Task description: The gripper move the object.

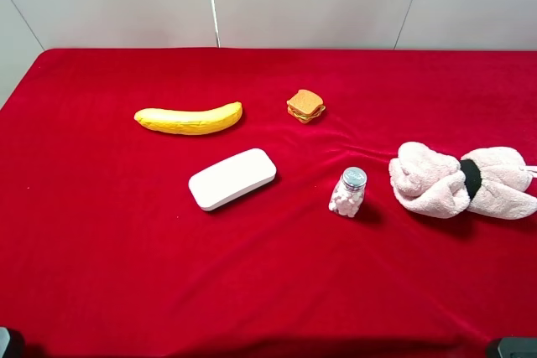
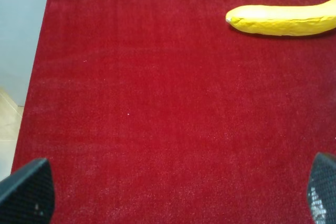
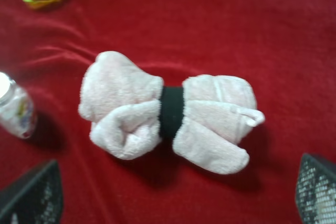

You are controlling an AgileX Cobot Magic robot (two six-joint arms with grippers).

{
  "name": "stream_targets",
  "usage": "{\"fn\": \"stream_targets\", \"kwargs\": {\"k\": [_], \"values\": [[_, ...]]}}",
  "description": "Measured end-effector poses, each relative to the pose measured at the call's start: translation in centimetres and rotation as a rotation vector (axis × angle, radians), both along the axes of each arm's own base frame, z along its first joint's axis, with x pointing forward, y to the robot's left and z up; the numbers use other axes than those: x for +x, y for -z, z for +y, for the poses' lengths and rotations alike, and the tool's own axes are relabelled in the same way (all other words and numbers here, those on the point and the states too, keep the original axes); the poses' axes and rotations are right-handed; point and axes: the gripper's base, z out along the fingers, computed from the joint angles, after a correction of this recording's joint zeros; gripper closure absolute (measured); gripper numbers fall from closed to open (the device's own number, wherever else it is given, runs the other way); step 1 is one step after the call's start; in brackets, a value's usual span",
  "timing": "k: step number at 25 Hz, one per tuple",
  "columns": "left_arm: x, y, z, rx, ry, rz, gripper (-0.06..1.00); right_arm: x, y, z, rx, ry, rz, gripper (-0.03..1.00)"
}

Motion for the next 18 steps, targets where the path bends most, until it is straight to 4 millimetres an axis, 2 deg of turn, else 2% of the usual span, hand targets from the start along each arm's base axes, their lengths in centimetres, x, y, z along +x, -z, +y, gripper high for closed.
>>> {"fn": "stream_targets", "kwargs": {"k": [18], "values": [[0.0, 0.0, 0.0, 0.0, 0.0, 0.0, -0.01, 0.02, 0.0, -0.43, 0.021, 0.092, 0.001, 0.3]]}}
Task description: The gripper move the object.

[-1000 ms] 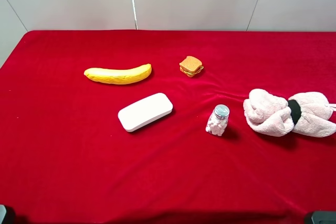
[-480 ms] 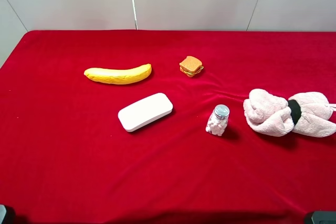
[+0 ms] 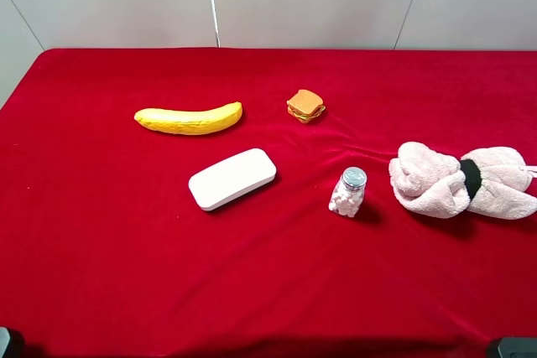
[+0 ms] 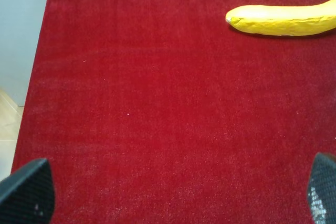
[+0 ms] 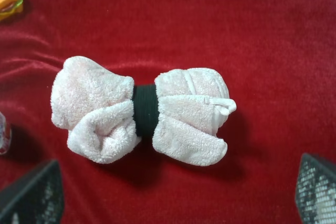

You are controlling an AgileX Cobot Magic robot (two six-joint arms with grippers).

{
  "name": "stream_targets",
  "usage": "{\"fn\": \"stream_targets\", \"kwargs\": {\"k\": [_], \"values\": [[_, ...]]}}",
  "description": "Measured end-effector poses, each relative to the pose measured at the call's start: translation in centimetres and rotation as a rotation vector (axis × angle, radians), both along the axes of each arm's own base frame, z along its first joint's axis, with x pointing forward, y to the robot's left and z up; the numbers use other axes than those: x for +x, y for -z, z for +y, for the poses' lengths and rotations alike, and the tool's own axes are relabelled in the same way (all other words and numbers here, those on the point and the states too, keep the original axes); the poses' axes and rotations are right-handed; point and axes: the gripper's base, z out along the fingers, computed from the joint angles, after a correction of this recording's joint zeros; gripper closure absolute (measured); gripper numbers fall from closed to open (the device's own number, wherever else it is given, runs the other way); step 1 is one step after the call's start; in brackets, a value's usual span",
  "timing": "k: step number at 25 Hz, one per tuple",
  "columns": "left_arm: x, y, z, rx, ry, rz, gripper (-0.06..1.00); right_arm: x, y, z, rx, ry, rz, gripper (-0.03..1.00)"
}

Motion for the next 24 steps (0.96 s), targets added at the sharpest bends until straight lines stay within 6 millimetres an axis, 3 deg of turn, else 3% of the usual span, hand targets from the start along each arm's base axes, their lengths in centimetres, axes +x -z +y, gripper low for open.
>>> {"fn": "stream_targets", "kwargs": {"k": [24], "values": [[0.0, 0.0, 0.0, 0.0, 0.0, 0.0, -0.01, -0.01, 0.01, 0.0, 0.0, 0.0, 0.001, 0.3]]}}
